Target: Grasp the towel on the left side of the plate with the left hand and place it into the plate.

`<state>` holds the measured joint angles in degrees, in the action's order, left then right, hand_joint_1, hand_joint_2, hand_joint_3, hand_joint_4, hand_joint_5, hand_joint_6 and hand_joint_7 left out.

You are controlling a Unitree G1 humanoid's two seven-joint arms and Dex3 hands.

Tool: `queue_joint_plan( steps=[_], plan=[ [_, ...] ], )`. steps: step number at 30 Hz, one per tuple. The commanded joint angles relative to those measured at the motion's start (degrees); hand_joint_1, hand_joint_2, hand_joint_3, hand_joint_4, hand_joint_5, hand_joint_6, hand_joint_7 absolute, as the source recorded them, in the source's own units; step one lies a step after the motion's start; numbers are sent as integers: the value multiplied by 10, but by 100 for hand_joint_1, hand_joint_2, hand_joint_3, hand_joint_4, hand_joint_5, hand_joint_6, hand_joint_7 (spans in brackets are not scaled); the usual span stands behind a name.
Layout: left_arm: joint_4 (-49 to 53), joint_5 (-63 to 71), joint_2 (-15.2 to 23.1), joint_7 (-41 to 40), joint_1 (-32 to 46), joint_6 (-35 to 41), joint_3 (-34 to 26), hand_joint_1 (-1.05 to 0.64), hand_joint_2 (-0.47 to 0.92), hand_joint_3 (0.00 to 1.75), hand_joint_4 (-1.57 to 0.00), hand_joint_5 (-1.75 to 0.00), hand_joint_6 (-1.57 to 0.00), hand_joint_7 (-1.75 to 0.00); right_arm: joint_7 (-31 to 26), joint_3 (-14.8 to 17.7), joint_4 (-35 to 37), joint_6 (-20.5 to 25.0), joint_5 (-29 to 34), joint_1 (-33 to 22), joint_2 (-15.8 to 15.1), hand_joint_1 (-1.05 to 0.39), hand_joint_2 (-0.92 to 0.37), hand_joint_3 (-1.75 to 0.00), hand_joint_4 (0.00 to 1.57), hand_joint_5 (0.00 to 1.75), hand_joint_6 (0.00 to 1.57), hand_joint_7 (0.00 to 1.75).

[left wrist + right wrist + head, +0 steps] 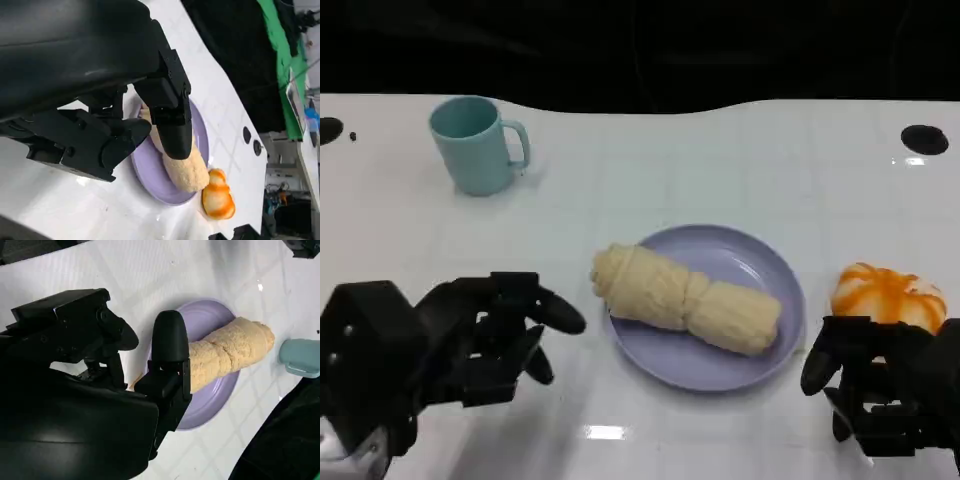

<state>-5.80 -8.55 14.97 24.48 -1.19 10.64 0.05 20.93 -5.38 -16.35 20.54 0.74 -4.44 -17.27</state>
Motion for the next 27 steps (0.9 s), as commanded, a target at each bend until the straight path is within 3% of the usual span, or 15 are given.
queue_joint_plan(
  steps=[1,4,12,20,27],
  plan=[
    [-30,-14,-1,-18,26,43,-16,-1,60,115,-66,-166,-74,-119,1,6,-1,-5,-4,-1,-6,9,-69,-95,66,167,65,147],
    [-47,-21,-3,-25,34,77,-15,-3,55,123,-67,-168,-74,-123,3,8,2,-8,-5,-1,-8,9,-69,-96,66,167,66,147],
    [-55,-34,-17,-41,31,182,-3,-7,66,101,-71,-175,-66,-158,7,15,4,-13,-9,-6,-13,9,-68,-99,67,166,66,148],
    [-33,-30,-19,-40,19,183,4,-9,65,101,-72,-175,-63,-160,7,14,7,-11,-6,-3,-17,9,-70,-97,65,166,65,148],
    [-16,-28,-13,-33,13,171,6,-12,77,82,-70,-175,-61,-161,4,12,14,-9,-4,0,-13,10,-71,-94,65,166,64,146]
  ],
)
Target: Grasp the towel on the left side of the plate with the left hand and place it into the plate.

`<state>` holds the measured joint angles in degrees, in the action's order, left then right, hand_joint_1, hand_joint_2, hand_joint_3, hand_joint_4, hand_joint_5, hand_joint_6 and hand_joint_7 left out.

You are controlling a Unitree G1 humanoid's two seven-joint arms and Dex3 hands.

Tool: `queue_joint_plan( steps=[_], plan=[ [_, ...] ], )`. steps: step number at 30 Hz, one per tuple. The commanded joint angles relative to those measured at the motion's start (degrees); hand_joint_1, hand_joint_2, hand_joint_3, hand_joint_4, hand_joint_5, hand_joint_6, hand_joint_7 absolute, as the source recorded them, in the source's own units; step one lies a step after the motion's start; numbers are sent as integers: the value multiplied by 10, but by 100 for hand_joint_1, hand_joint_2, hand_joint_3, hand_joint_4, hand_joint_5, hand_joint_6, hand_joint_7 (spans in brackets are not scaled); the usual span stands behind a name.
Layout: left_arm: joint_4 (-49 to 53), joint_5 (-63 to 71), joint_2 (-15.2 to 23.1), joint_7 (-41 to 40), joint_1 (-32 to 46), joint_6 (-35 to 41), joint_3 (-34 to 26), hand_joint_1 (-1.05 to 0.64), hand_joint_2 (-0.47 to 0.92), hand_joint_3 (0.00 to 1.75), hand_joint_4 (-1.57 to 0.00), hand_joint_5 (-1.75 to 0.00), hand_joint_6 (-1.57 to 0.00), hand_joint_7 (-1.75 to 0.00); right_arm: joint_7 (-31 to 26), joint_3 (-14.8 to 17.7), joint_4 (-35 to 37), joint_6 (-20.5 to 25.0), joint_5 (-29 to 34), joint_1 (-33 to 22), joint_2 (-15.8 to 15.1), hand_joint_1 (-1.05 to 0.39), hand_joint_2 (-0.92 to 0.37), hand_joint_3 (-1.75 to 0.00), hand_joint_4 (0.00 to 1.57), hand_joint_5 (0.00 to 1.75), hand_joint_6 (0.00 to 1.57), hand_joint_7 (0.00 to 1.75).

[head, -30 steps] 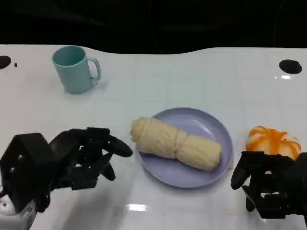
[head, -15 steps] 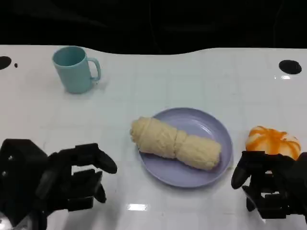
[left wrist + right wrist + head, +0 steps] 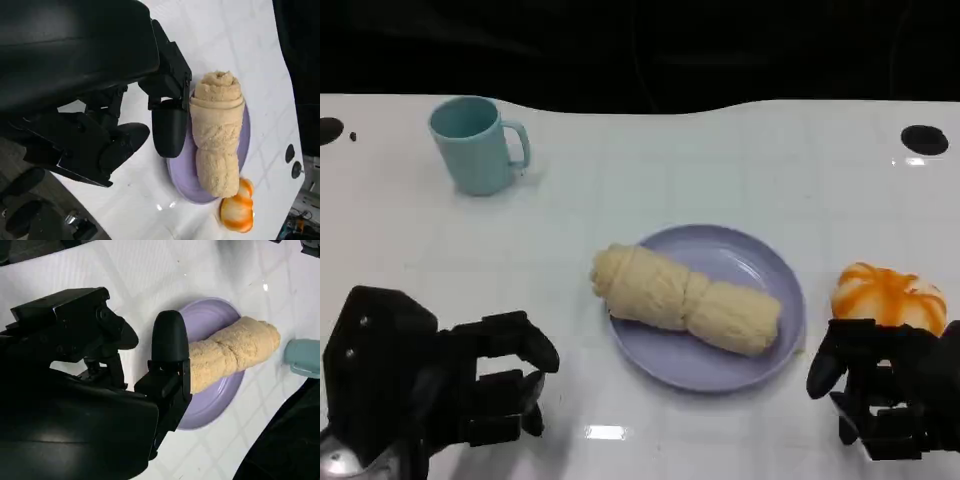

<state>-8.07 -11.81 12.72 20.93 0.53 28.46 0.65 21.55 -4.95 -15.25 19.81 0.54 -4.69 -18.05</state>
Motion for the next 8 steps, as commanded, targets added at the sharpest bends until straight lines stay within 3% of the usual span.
queue_joint_plan(
  steps=[1,4,8],
  plan=[
    [7,6,10,2,-4,-7,0,-12,78,81,-70,-175,-60,-162,-3,7,3,0,-1,2,-6,10,-71,-94,65,166,64,146],
    [5,12,11,-2,-2,-10,1,-8,69,97,-71,-175,-61,-160,-3,8,2,1,-2,1,-6,10,-71,-94,64,166,64,145],
    [11,15,12,1,-4,-10,2,-8,67,100,-71,-175,-61,-159,-1,9,6,-6,-2,-1,-7,10,-72,-92,63,168,64,146]
  ],
)
